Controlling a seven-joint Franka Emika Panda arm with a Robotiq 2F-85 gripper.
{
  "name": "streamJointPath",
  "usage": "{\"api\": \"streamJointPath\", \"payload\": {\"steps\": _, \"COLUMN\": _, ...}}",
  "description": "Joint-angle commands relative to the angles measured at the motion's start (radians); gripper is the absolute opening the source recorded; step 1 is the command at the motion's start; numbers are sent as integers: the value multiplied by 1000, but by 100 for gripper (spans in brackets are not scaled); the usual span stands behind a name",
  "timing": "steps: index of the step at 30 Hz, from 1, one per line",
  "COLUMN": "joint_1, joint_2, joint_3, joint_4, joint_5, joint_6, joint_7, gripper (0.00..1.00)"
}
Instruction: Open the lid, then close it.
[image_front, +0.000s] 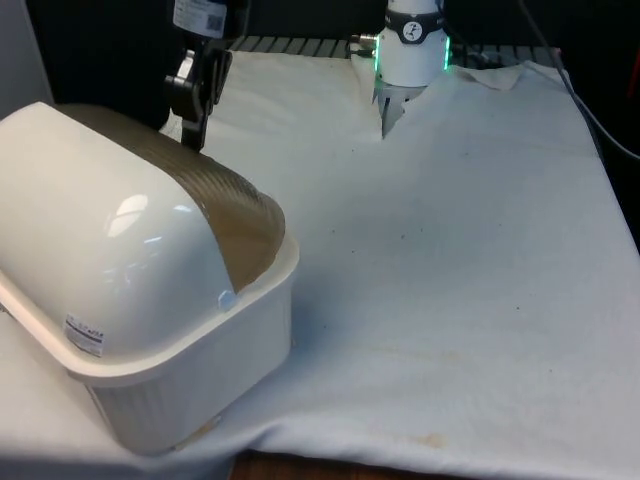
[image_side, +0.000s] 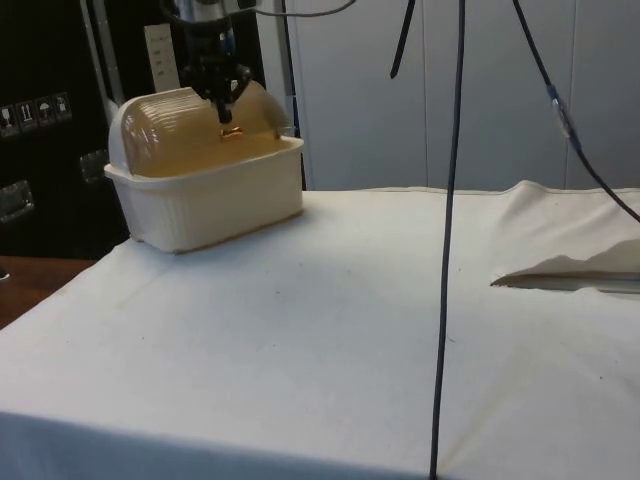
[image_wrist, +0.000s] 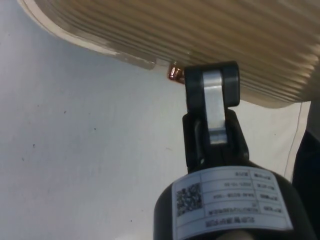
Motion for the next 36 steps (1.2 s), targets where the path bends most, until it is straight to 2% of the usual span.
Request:
{"api": "streamJointPath", "payload": {"steps": 1, "joint_1": 4, "joint_2": -11, "joint_3": 0, "joint_4": -8, "joint_5": 4, "joint_6": -10, "joint_7": 11, "gripper": 0}}
{"api": "streamJointPath", "payload": {"steps": 7, "joint_1": 12, "joint_2": -48, "joint_3": 0, "joint_4": -24, "joint_5": 2, "joint_6": -59, "joint_7": 14, "gripper": 0}}
{"api": "streamJointPath", "payload": {"steps": 8, "joint_1": 7, "joint_2": -33, "joint_3": 1, "joint_4": -6, "joint_5": 0, "joint_6": -69, "joint_7": 3, "gripper": 0}}
{"api": "streamJointPath", "payload": {"steps": 9, "joint_1": 14, "joint_2": -54, "joint_3": 0, "joint_4": -27, "joint_5": 2, "joint_6": -67, "joint_7": 14, "gripper": 0}}
{"api": "streamJointPath", "payload": {"steps": 13, "joint_1": 24, "joint_2": -89, "joint_3": 2, "joint_4": -44, "joint_5": -1, "joint_6": -107, "joint_7": 13, "gripper": 0}}
{"api": "streamJointPath", "payload": {"steps": 16, "joint_1": 30, "joint_2": -109, "joint_3": 4, "joint_4": -54, "joint_5": -5, "joint_6": -131, "joint_7": 12, "gripper": 0}}
{"api": "streamJointPath", "payload": {"steps": 17, "joint_1": 23, "joint_2": -96, "joint_3": 7, "joint_4": -37, "joint_5": -3, "joint_6": -142, "joint_7": 3, "gripper": 0}}
{"api": "streamJointPath", "payload": {"steps": 18, "joint_1": 32, "joint_2": -116, "joint_3": 6, "joint_4": -57, "joint_5": -6, "joint_6": -140, "joint_7": 13, "gripper": 0}}
{"api": "streamJointPath", "payload": {"steps": 24, "joint_1": 42, "joint_2": -163, "joint_3": 16, "joint_4": -77, "joint_5": -21, "joint_6": -204, "joint_7": 13, "gripper": 0}}
{"api": "streamJointPath", "payload": {"steps": 25, "joint_1": 43, "joint_2": -170, "joint_3": 18, "joint_4": -80, "joint_5": -23, "joint_6": -214, "joint_7": 13, "gripper": 0}}
{"api": "streamJointPath", "payload": {"steps": 26, "joint_1": 35, "joint_2": -153, "joint_3": 19, "joint_4": -63, "joint_5": -18, "joint_6": -216, "joint_7": 3, "gripper": 0}}
{"api": "streamJointPath", "payload": {"steps": 27, "joint_1": 44, "joint_2": -176, "joint_3": 19, "joint_4": -82, "joint_5": -25, "joint_6": -223, "joint_7": 13, "gripper": 0}}
{"api": "streamJointPath", "payload": {"steps": 33, "joint_1": 48, "joint_2": -223, "joint_3": 34, "joint_4": -112, "joint_5": -34, "joint_6": -268, "joint_7": 13, "gripper": 0}}
{"api": "streamJointPath", "payload": {"steps": 34, "joint_1": 41, "joint_2": -206, "joint_3": 36, "joint_4": -93, "joint_5": -30, "joint_6": -279, "joint_7": 3, "gripper": 0}}
{"api": "streamJointPath", "payload": {"steps": 35, "joint_1": 49, "joint_2": -236, "joint_3": 39, "joint_4": -124, "joint_5": -34, "joint_6": -275, "joint_7": 13, "gripper": 0}}
{"api": "streamJointPath", "payload": {"steps": 36, "joint_1": 50, "joint_2": -243, "joint_3": 41, "joint_4": -131, "joint_5": -35, "joint_6": -277, "joint_7": 14, "gripper": 0}}
